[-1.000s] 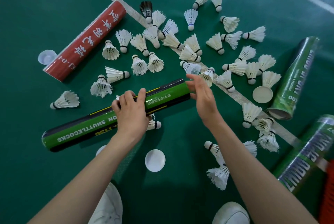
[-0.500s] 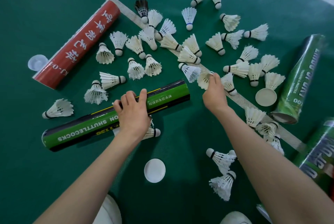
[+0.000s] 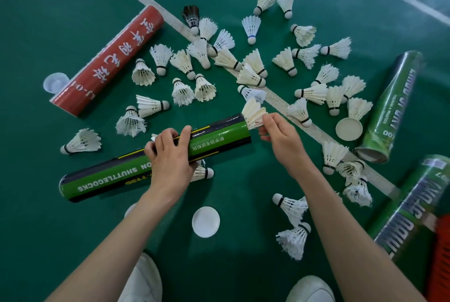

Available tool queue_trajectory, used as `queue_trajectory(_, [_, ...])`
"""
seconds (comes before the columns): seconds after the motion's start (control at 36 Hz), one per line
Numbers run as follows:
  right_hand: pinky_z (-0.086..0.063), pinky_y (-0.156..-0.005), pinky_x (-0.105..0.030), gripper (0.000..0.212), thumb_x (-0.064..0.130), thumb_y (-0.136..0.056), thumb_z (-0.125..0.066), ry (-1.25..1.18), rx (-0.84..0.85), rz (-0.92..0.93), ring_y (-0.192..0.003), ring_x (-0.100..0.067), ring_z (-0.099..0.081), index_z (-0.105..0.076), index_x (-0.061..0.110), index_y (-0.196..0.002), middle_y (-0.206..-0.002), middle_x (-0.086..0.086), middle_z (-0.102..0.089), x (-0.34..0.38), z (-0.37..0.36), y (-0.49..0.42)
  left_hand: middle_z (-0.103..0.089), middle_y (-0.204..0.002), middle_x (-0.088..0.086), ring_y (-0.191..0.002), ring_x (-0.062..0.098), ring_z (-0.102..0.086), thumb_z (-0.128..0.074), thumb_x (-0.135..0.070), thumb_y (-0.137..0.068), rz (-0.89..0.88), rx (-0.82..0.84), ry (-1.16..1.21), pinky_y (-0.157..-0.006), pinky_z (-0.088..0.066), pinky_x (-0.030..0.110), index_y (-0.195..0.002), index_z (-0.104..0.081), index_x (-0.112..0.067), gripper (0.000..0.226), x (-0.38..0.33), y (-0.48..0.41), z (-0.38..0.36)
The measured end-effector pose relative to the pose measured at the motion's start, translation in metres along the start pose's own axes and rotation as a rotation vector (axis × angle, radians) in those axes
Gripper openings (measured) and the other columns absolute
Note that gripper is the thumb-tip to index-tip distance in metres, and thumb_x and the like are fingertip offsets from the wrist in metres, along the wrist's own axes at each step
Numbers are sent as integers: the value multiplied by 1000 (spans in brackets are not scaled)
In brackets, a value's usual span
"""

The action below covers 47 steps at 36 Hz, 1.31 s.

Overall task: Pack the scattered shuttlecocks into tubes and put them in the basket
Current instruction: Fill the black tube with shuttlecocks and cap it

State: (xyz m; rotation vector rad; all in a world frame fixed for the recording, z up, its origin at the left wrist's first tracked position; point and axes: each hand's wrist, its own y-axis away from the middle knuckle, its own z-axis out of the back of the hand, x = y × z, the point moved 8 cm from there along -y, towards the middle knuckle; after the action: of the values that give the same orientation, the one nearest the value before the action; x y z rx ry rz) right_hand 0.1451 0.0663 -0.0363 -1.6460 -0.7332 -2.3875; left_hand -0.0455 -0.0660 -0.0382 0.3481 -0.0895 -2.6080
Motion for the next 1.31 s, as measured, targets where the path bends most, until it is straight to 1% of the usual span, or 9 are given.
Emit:
queue_trajectory(0.17, [-16,-114,-29,41,34,-102,-35,67,-52,62,-137,-10,-24,-61,3,-104,-143,3,-35,9,-9,16,-35,-124,9,-118,27,-30,-76,-29,-75,-6,-37,34,-96,-10,35,-140,-34,-22,78,-4,12,10])
queue_trajectory(0.25, [-23,-115,-26,50,47,-100,-29,-128,-4,85,-136,-4,-33,-39,22,-142,-148,5,-39,14,-23,26,-36,-125,11,-118,27,-30,-77,-28,-74,-20,-46,42,-97,-10,36,-140,-35,-20,78,-10,17,12])
queue_trajectory(0.42, [-13,-110,-14,58,57,-93,-26,-153,177,102,-137,13,-15,-20,38,-148,-147,26,-21,16,-52,30,-34,-124,11,-117,28,-29,-75,-31,-76,12,-32,39,-98,-10,37,-140,-33,-20,78,-10,12,9])
queue_trajectory(0.56, [-15,-115,-24,51,47,-102,-16,-196,210,-10,-139,1,-23,-26,29,-149,-154,13,-27,12,-54,1,-34,-124,9,-118,27,-29,-72,-34,-78,67,16,25,-100,-13,39,-140,-29,-23,76,0,-6,6])
queue_trajectory(0.75, [-32,-96,-31,38,39,-100,-36,2,-55,-193,-118,-12,-40,-40,32,-138,-133,1,-44,-23,-18,-78,-33,-124,11,-118,29,-29,-73,-34,-78,117,63,-16,-98,-17,41,-141,-24,-23,80,9,-41,1])
queue_trajectory(0.94, [-25,-113,-35,48,42,-99,-38,8,18,-264,-137,-14,-31,-39,24,-144,-150,5,-34,-39,-39,-113,-34,-126,11,-118,28,-29,-74,-37,-77,146,103,-19,-101,-17,43,-141,-25,-25,82,18,-52,-10])
queue_trajectory(1.06, [-40,-91,-27,23,31,-96,-50,-58,-64,-287,-103,-5,-46,-58,27,-117,-113,14,-50,-47,-37,-115,-35,-127,10,-119,28,-30,-74,-41,-76,156,108,-2,-100,-15,41,-141,-26,-25,83,26,-53,-14])
queue_trajectory(1.19, [-43,-87,-23,17,21,-89,-64,-40,-387,-172,-95,-9,-53,-67,18,-105,-103,4,-61,-29,-2,-98,-36,-124,10,-117,27,-30,-75,-41,-74,158,90,-3,-99,-18,41,-140,-28,-26,82,33,-56,-11])
queue_trajectory(1.31, [-38,-72,-18,7,12,-90,-62,-24,-390,32,-68,3,-44,-61,16,-96,-84,13,-54,3,4,-76,-35,-123,10,-117,27,-30,-74,-38,-75,142,70,-7,-98,-17,41,-139,-29,-26,79,33,-56,-5])
